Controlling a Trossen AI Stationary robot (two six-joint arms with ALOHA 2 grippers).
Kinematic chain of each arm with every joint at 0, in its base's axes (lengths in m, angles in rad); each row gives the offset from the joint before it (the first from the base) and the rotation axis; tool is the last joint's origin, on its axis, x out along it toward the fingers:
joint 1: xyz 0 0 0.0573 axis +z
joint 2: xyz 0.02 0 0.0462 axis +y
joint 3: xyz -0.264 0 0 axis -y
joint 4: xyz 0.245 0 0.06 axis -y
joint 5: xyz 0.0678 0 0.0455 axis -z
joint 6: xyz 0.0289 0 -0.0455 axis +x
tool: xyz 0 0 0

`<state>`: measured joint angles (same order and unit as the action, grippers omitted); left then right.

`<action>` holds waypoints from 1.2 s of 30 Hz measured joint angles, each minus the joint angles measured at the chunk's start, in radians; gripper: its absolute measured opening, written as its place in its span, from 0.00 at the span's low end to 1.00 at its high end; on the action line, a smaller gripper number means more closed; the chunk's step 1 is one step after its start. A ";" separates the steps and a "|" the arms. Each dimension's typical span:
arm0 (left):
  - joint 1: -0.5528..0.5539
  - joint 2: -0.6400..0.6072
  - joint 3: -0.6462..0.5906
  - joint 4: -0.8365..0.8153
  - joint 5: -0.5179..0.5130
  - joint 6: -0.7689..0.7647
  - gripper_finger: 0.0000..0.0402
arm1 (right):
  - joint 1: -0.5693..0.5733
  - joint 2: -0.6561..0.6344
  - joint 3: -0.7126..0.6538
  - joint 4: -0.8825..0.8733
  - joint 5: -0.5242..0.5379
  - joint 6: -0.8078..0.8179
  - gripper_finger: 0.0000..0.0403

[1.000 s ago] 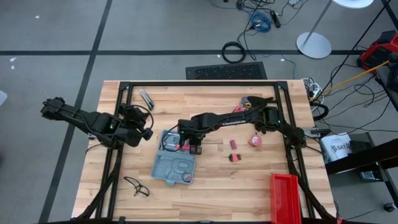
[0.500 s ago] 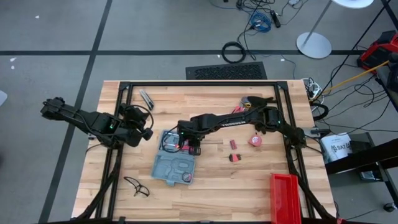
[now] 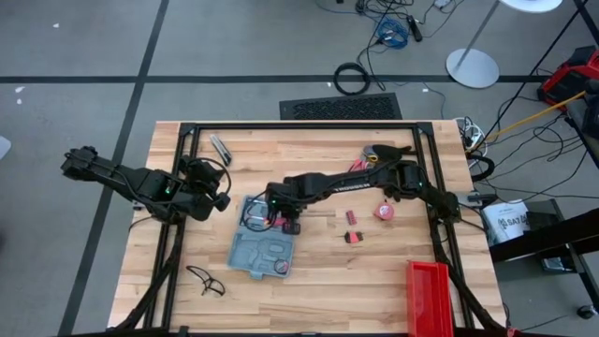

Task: Prefit tool cases
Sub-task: Put the top pink terminal block into the gray prefit tool case

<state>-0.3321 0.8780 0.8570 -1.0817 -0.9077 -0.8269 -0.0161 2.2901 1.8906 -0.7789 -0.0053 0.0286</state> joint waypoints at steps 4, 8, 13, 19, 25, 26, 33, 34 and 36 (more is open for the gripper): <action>0.000 0.000 0.000 0.000 0.000 0.000 0.03 | -0.002 -0.003 -0.036 0.018 0.000 0.013 0.00; 0.000 0.000 0.000 0.000 0.000 0.000 0.03 | -0.002 -0.005 -0.050 0.029 0.005 0.015 0.00; 0.000 0.000 0.000 0.000 0.000 -0.002 0.03 | -0.002 -0.010 -0.021 0.004 0.005 0.014 0.00; 0.000 0.000 0.000 0.000 0.000 -0.002 0.03 | -0.002 -0.013 -0.004 0.014 0.004 0.001 0.00; 0.000 0.000 0.000 0.000 0.000 -0.002 0.03 | -0.002 -0.012 -0.051 0.063 -0.001 0.012 0.00; 0.000 0.000 0.000 0.000 0.000 -0.002 0.03 | -0.002 -0.011 -0.058 0.072 -0.001 0.013 0.00; 0.000 0.000 0.000 0.000 0.000 -0.003 0.03 | -0.003 -0.012 -0.094 0.107 -0.018 0.037 0.00; 0.000 0.000 0.000 0.000 0.000 -0.003 0.03 | -0.004 -0.011 -0.094 0.107 -0.024 0.038 0.00; 0.000 0.000 0.000 0.000 0.000 -0.003 0.03 | -0.004 -0.004 -0.094 0.107 -0.027 0.038 0.00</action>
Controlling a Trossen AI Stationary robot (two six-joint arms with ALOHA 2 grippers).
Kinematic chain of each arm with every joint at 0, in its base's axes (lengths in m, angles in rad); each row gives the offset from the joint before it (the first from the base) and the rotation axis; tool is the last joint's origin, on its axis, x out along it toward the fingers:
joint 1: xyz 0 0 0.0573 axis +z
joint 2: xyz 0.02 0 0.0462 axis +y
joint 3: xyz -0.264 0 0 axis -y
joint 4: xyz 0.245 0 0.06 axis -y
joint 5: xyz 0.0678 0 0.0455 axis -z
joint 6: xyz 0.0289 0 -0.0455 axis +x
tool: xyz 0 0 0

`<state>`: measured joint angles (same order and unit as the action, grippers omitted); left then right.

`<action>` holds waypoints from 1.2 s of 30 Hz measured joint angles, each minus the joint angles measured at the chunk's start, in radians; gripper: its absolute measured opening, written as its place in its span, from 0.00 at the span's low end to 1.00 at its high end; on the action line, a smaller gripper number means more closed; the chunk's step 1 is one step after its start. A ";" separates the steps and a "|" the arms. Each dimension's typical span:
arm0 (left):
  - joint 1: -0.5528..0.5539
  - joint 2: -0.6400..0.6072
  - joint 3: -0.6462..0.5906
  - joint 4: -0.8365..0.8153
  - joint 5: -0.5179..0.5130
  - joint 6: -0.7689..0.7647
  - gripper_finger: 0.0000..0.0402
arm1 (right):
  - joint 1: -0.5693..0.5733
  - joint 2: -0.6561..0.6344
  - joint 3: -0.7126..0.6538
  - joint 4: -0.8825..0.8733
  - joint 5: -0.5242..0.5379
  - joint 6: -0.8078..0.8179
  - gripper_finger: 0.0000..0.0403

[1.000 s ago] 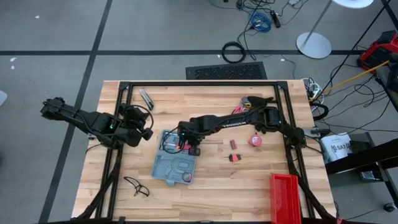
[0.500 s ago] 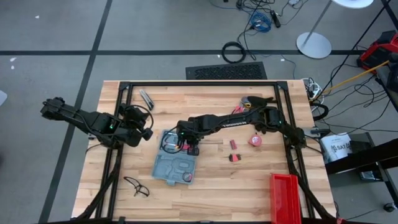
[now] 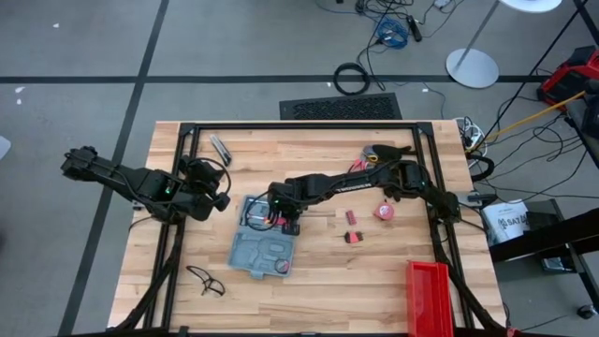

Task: Prefit tool cases
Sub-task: Put the top pink terminal block into the gray prefit tool case

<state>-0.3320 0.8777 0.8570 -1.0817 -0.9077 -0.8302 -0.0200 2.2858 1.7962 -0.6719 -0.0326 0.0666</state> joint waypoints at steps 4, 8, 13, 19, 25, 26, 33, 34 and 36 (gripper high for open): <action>0.000 0.000 0.000 0.000 0.000 0.000 0.03 | 0.000 0.018 0.000 0.001 -0.004 0.000 0.00; 0.000 0.000 0.000 0.000 0.000 0.000 0.03 | 0.000 0.043 0.000 0.008 -0.039 0.007 0.00; 0.000 0.000 0.000 0.000 0.000 0.000 0.03 | -0.005 0.037 -0.001 0.021 -0.054 0.011 0.00; 0.000 0.000 0.000 0.001 0.000 0.000 0.03 | -0.007 -0.026 -0.010 0.009 -0.037 0.004 0.00; 0.000 0.000 0.000 0.002 0.000 0.000 0.03 | -0.008 -0.055 -0.006 0.011 -0.013 -0.006 0.00; 0.000 0.000 0.000 0.002 0.000 0.000 0.03 | -0.010 -0.053 -0.007 -0.002 -0.011 -0.008 0.00; 0.000 0.000 0.000 0.002 0.000 0.000 0.03 | -0.014 -0.038 -0.006 -0.020 0.024 -0.003 0.00; 0.000 0.000 0.000 0.002 0.000 0.000 0.03 | -0.014 -0.036 -0.006 -0.020 0.030 -0.003 0.00; 0.000 0.000 0.000 0.002 0.000 0.000 0.03 | -0.015 -0.026 -0.003 -0.018 0.033 -0.003 0.00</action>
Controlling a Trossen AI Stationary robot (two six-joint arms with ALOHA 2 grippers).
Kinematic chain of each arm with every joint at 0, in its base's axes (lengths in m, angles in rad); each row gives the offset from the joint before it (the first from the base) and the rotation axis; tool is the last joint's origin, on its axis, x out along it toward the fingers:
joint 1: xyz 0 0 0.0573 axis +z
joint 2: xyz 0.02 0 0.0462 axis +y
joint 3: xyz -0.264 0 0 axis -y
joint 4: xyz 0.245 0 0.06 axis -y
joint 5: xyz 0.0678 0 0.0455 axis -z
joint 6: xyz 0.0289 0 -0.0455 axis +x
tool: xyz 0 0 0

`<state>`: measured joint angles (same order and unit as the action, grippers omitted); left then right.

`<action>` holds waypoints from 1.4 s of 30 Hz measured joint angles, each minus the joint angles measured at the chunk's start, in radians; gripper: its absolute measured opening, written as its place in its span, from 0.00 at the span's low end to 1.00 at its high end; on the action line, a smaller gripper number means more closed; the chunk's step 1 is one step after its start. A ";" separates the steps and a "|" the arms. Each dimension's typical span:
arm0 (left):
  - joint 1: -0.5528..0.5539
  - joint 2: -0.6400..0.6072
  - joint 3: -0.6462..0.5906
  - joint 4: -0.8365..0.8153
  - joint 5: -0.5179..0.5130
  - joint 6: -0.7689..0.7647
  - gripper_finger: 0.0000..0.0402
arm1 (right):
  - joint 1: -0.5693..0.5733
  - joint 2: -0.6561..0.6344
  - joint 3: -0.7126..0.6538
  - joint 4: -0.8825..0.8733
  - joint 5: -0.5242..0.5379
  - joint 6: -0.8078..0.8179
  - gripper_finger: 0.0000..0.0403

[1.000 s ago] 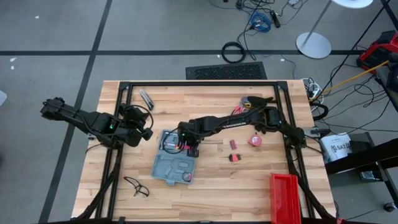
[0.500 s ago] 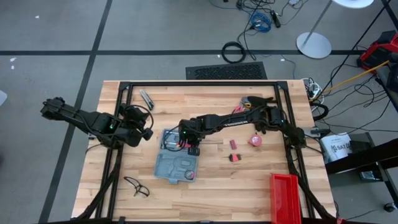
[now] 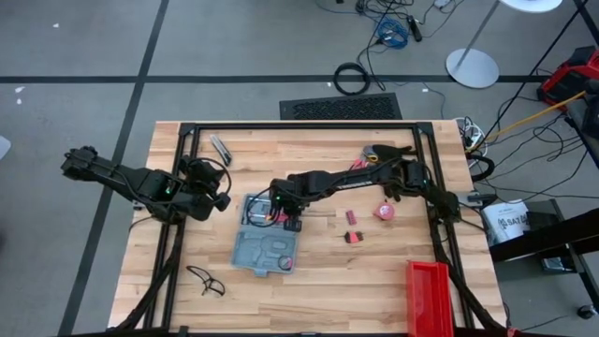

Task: Prefit tool cases
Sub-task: Put the top pink terminal block into the gray prefit tool case

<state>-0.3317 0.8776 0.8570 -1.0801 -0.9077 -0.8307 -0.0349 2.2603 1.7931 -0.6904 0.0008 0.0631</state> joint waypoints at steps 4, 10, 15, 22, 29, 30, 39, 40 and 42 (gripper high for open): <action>0.000 0.000 0.000 -0.001 0.000 0.000 0.03 | -0.003 0.018 0.003 0.006 -0.005 0.003 0.00; 0.000 0.000 0.000 -0.001 0.000 0.000 0.03 | -0.003 0.022 0.003 -0.001 -0.016 0.003 0.00; 0.000 0.000 0.000 -0.001 0.000 0.000 0.03 | -0.005 0.036 0.003 -0.013 -0.033 0.003 0.00; 0.000 0.000 0.000 -0.001 0.006 0.000 0.03 | -0.011 0.067 0.006 -0.022 -0.051 0.000 0.00; 0.000 0.000 0.000 -0.001 0.007 0.000 0.03 | -0.012 0.017 -0.001 -0.019 -0.052 -0.001 0.00; 0.000 0.000 0.000 -0.001 0.007 0.000 0.03 | -0.011 0.006 -0.004 -0.026 -0.053 -0.003 0.00; 0.000 0.000 0.000 -0.001 0.007 0.000 0.03 | -0.011 -0.020 -0.005 0.021 -0.032 -0.019 0.00; 0.000 0.000 0.000 -0.001 0.007 0.000 0.03 | -0.011 -0.018 -0.005 0.026 -0.032 -0.019 0.00; 0.000 0.000 0.000 -0.001 0.007 0.000 0.03 | -0.011 -0.017 -0.005 0.032 -0.029 -0.019 0.00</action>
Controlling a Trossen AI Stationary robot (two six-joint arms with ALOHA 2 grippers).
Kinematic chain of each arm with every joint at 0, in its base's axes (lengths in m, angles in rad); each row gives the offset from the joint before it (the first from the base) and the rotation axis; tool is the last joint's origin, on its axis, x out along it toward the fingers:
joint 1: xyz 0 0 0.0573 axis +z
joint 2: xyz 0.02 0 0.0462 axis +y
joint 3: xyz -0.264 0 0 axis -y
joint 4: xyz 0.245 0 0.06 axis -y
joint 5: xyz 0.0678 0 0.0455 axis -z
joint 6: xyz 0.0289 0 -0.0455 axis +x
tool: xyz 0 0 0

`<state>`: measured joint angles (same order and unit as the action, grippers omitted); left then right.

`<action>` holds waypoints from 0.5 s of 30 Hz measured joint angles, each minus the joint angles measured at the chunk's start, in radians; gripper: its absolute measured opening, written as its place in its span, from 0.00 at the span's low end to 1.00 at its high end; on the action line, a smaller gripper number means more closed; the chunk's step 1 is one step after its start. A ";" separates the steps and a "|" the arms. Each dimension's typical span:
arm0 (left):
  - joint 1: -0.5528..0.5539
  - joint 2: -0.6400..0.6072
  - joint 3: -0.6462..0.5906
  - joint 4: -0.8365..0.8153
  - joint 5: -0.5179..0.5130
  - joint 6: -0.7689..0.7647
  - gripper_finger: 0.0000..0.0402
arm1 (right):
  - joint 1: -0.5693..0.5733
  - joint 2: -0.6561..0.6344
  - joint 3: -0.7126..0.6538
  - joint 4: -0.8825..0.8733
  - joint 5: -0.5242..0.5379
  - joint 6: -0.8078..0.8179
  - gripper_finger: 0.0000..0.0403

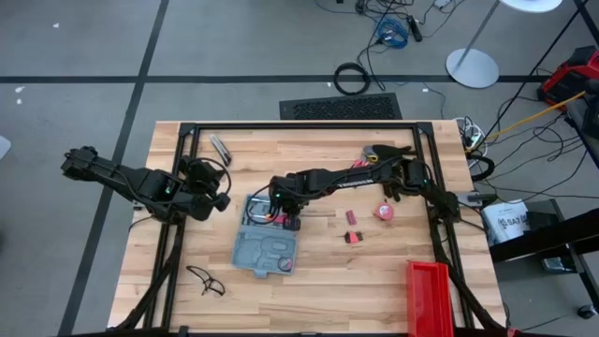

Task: Prefit tool cases
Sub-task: Put the top pink terminal block into the gray prefit tool case

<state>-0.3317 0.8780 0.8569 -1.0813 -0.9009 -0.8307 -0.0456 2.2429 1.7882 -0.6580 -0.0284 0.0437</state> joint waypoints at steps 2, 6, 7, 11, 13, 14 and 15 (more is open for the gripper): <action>0.000 0.000 0.000 0.000 0.000 0.000 0.03 | 0.000 0.000 0.001 0.025 0.001 0.000 0.00; 0.000 0.000 0.000 0.000 0.000 0.000 0.03 | 0.005 0.000 0.002 0.042 -0.018 -0.002 0.00; 0.000 0.000 0.000 0.000 0.000 0.000 0.03 | 0.007 0.000 0.002 0.041 -0.024 -0.001 0.00; 0.000 0.000 0.000 0.000 0.000 0.000 0.03 | 0.015 0.003 0.002 0.022 -0.023 -0.001 0.00; 0.000 0.000 0.000 0.000 0.000 0.000 0.03 | 0.016 0.006 0.001 0.026 -0.023 -0.001 0.00; 0.000 0.000 0.000 0.000 0.000 0.000 0.03 | 0.015 0.010 0.000 0.030 -0.023 -0.001 0.00; 0.000 0.000 0.000 0.000 0.000 0.000 0.03 | 0.011 0.015 -0.001 0.026 -0.024 0.000 0.00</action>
<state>-0.3317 0.8778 0.8568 -1.0809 -0.9010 -0.8307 -0.0344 2.2579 1.7867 -0.6318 -0.0520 0.0433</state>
